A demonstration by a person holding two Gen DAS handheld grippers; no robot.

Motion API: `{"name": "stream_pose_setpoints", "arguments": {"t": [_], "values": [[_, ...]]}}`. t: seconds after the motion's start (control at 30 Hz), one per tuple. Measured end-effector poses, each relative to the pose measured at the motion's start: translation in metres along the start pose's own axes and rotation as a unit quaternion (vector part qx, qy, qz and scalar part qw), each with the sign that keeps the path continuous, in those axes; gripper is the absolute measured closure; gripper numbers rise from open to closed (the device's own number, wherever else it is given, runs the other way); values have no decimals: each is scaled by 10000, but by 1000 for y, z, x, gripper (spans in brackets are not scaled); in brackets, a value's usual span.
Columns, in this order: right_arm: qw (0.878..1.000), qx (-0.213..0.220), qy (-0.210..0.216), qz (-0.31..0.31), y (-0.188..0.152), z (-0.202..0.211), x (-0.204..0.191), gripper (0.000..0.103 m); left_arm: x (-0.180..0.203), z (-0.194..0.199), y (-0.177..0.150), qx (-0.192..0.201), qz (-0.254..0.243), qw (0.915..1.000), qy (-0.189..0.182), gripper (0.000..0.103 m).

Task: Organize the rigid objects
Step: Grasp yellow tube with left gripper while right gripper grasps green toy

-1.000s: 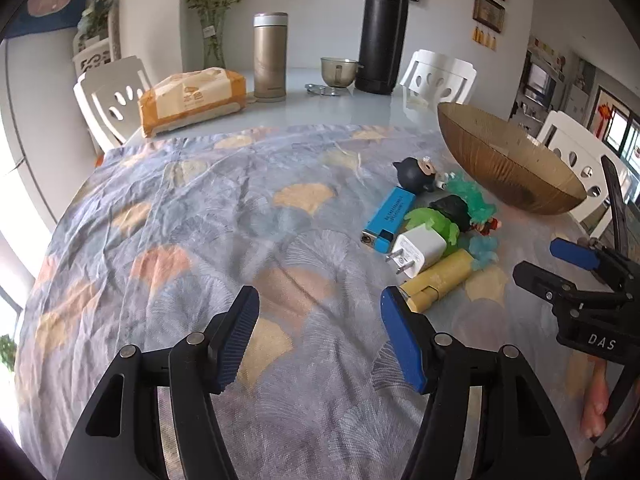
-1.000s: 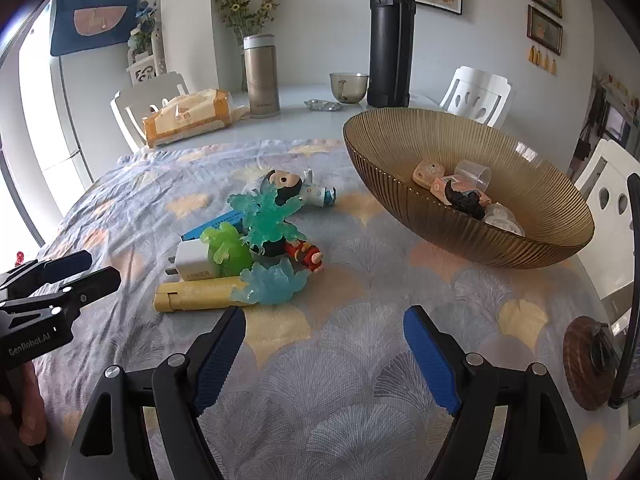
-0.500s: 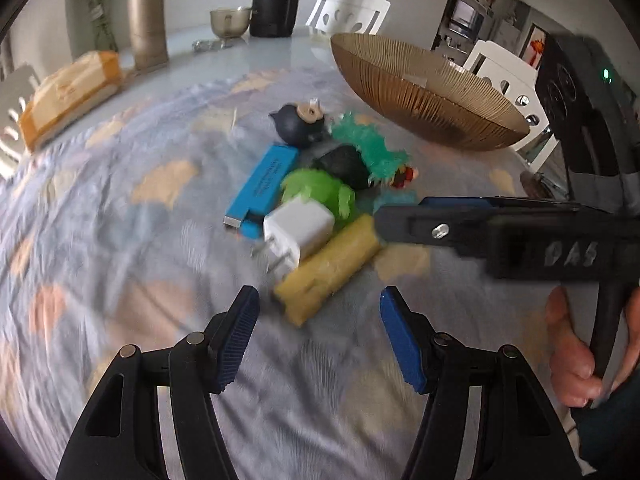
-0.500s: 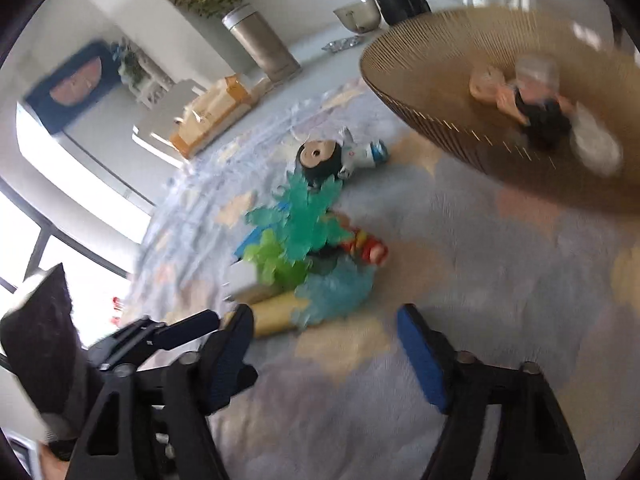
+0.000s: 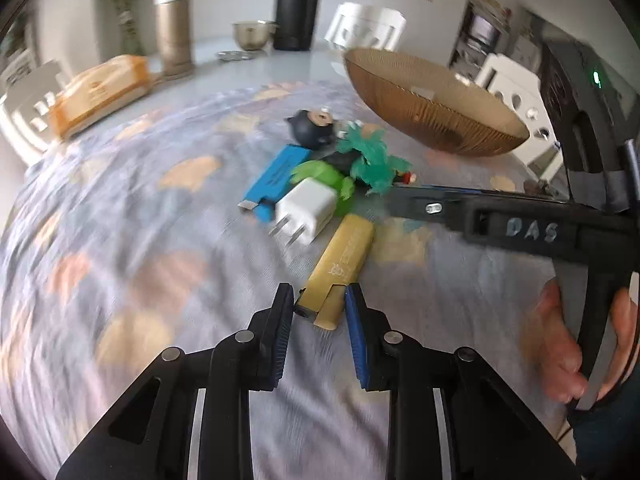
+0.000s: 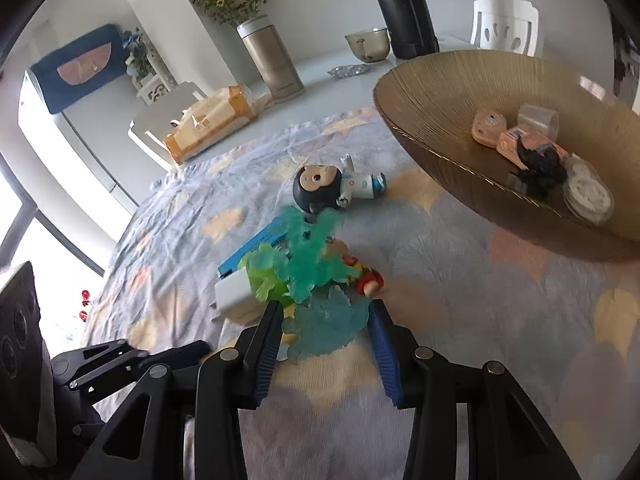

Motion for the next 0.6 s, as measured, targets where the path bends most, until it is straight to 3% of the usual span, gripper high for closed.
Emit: {"name": "stream_pose_setpoints", "arguments": {"t": [0.17,0.27,0.47,0.5,0.53,0.6], "values": [[9994,225,-40,243,-10,29,-3,60,-28,44,-19,257,565,9965,565,79],[9985,135,-145,515,-20,26,-6,60,-39,51,-29,182,829,9951,513,79],[9970,-109,-119,759,-30,16,-11,60,-31,36,-40,-71,816,9955,482,79],[9969,-219,-64,758,-33,14,-11,59,-29,33,-40,-103,791,9957,464,77],[9970,-185,-42,754,-33,15,-11,59,-28,32,-39,-86,755,9960,471,67],[9973,-126,-33,721,-33,18,-9,39,-28,28,-35,-52,710,9960,535,62]]}}
Point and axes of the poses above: each gripper's, at about its wrist camera, not at the fingertips, and z roughly against the way its jaws point, x to its right, y to its top, the point moved 5 cm from there along -z, roughly the way its jaws point, and after that the axes turned 9 degrees about x, right-handed, at the moved point
